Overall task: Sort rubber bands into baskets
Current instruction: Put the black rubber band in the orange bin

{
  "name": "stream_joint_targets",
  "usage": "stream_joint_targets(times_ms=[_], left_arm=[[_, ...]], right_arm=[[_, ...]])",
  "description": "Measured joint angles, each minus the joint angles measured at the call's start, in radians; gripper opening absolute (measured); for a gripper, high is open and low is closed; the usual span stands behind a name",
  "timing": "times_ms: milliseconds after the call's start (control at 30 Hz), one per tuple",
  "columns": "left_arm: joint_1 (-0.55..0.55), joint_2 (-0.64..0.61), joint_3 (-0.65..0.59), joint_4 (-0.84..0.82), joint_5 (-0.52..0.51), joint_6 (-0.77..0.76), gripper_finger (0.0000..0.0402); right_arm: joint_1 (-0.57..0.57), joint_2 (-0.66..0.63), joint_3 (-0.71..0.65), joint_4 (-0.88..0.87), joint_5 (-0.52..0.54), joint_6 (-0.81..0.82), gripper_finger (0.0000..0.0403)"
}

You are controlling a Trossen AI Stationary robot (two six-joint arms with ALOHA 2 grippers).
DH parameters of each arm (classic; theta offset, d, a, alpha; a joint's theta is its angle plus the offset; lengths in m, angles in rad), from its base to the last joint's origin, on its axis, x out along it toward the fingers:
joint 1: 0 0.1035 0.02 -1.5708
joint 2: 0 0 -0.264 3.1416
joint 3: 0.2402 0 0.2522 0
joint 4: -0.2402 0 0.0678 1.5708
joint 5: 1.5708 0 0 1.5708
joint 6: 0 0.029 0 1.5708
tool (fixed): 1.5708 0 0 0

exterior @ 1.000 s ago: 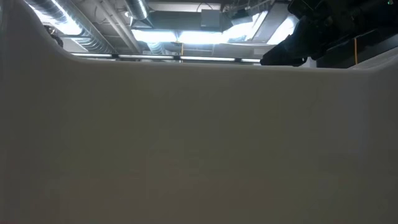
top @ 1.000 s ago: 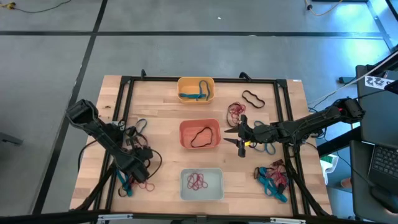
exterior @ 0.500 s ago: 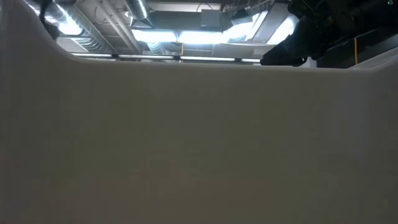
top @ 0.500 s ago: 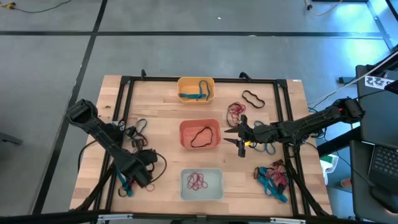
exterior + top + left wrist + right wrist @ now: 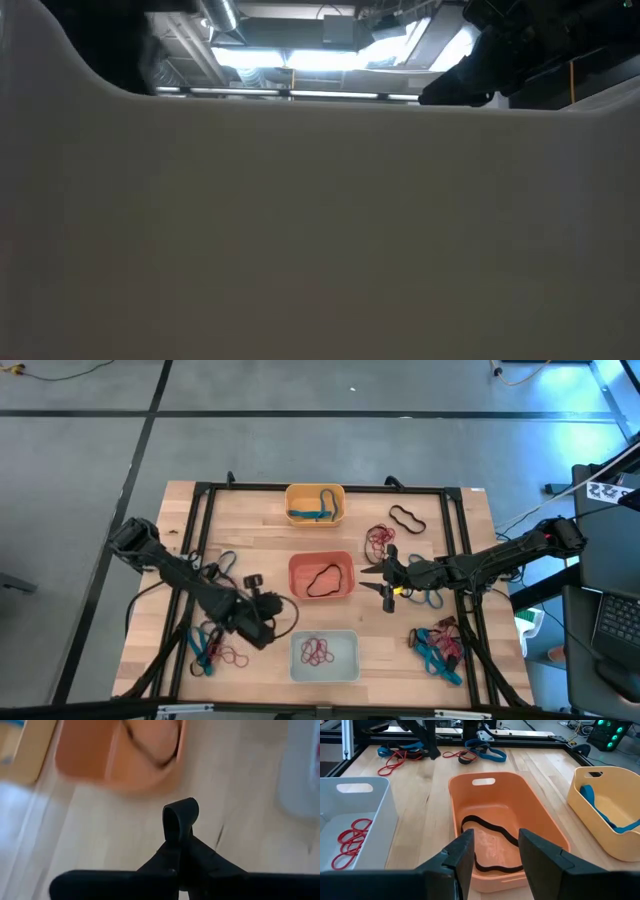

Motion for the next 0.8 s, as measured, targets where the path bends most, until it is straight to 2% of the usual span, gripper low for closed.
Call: stream_joint_targets(times_ms=[200,467,800], left_arm=[[0.104,0.000,0.000,0.180,-0.001,0.173,0.0007],[0.217,0.008,0.000,0.309,0.000,0.305,0.0004],[0.295,0.110,0.000,0.448,0.006,0.370,0.0010]], right_arm=[[0.000,0.000,0.000,0.000,0.000,0.000,0.0156],[0.000,0.000,0.000,-0.001,0.000,0.000,0.0156],[0.000,0.000,0.000,-0.004,0.000,-0.003,0.0156]])
